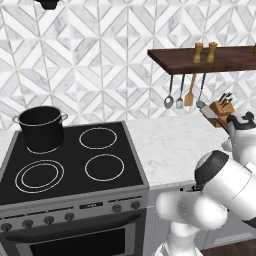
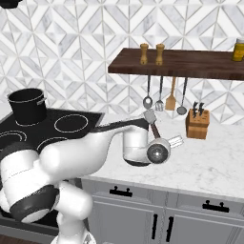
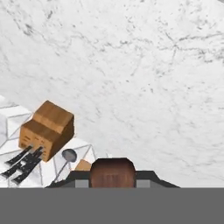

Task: Put the eggplant and squash in the pot. Retrieve the spatula and lightly stir the vegetables in the pot.

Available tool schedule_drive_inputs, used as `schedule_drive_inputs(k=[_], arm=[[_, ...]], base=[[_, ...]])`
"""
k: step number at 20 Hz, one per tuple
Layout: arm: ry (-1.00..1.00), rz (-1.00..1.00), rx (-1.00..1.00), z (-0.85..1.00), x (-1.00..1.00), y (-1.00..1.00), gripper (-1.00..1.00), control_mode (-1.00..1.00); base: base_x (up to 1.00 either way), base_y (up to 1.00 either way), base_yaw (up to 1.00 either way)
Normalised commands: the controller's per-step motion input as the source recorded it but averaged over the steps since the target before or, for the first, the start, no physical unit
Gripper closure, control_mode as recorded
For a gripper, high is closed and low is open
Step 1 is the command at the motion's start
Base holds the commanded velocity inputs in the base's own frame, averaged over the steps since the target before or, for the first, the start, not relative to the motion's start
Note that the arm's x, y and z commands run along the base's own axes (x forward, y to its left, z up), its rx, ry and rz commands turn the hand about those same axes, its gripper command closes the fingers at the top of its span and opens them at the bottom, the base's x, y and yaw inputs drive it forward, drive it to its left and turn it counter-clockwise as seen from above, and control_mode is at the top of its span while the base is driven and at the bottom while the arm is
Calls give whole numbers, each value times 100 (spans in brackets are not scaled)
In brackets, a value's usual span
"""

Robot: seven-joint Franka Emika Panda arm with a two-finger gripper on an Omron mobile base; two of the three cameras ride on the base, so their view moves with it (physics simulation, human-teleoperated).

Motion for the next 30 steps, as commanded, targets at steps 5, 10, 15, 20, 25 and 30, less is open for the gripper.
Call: schedule_drive_inputs(k=[5,10,15,20,25,30], arm=[[0,50,-59,100,-32,42,100,-100],[0,60,-76,91,-43,42,100,-100],[-4,60,-90,48,-33,24,100,-100],[-5,54,-100,3,-20,21,100,-100],[-4,54,-100,1,-19,22,100,-100],[-9,56,-97,7,-10,18,100,-100]], base=[[0,0,0],[0,0,0],[0,0,0],[0,0,0],[0,0,0],[0,0,0]])
